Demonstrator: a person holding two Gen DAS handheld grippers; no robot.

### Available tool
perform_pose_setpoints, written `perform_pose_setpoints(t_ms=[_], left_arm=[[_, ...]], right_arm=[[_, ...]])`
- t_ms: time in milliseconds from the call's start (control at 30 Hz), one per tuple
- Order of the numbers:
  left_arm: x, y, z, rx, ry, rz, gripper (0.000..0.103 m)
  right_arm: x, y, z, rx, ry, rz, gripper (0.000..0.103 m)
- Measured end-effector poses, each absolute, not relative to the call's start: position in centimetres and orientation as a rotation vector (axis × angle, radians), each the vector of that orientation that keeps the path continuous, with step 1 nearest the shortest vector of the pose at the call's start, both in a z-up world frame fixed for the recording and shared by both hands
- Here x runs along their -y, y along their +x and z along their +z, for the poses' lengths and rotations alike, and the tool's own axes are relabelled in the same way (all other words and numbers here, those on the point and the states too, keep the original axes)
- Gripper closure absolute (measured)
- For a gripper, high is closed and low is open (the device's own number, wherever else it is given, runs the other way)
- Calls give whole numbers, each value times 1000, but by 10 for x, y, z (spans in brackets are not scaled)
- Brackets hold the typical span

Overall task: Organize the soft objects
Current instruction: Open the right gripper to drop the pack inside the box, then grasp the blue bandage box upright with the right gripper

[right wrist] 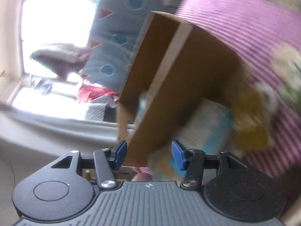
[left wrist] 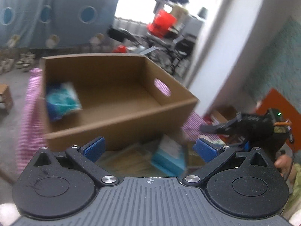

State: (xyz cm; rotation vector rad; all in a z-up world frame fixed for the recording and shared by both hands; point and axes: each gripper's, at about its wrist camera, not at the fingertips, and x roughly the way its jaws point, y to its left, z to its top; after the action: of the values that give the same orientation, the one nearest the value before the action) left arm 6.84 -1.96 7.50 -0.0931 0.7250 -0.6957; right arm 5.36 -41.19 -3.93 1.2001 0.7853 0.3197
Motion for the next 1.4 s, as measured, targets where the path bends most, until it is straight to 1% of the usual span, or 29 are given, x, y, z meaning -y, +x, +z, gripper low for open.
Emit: perform_pose_setpoints(t_ms=[33, 67, 133, 200, 233, 267, 333, 367, 400, 533, 600, 667, 900, 1033, 1300, 1400], left_arm=[[30, 69, 70, -735, -82, -718, 3], [39, 70, 65, -748, -73, -738, 6], [60, 74, 55, -790, -46, -777, 9], [78, 78, 47, -809, -15, -807, 15], [85, 81, 44, -821, 4, -810, 24], [94, 83, 40, -832, 21, -810, 29], [106, 88, 34, -855, 47, -817, 32], [112, 92, 30, -877, 58, -817, 37], [117, 95, 25, -894, 64, -816, 39], [128, 106, 14, -953, 74, -820, 43], [132, 110, 9, -975, 77, -817, 43], [134, 113, 7, -994, 87, -813, 43], [135, 126, -2, -1053, 65, -805, 42], [134, 130, -3, -1046, 64, -803, 42], [131, 118, 13, -1009, 55, -849, 39], [123, 112, 16, -1029, 25, -857, 39]], right_arm=[[412, 52, -48, -794, 1220, 296, 48], [412, 51, -55, -800, 1231, 275, 52], [413, 53, -66, -803, 1252, 232, 53], [414, 55, -74, -802, 1281, 210, 54], [416, 58, -76, -802, 1289, 199, 54], [416, 59, -79, -805, 1293, 189, 55], [418, 61, -86, -821, 1302, 173, 55], [418, 63, -89, -828, 1309, 169, 56], [418, 64, -92, -838, 1316, 165, 56], [419, 68, -102, -854, 1332, 159, 58], [418, 71, -109, -862, 1334, 160, 62], [418, 75, -114, -872, 1341, 154, 63], [418, 74, -126, -873, 1370, 158, 63], [417, 68, -132, -852, 1378, 169, 63], [416, 50, -135, -796, 1451, 210, 63], [417, 46, -134, -773, 1463, 237, 63]])
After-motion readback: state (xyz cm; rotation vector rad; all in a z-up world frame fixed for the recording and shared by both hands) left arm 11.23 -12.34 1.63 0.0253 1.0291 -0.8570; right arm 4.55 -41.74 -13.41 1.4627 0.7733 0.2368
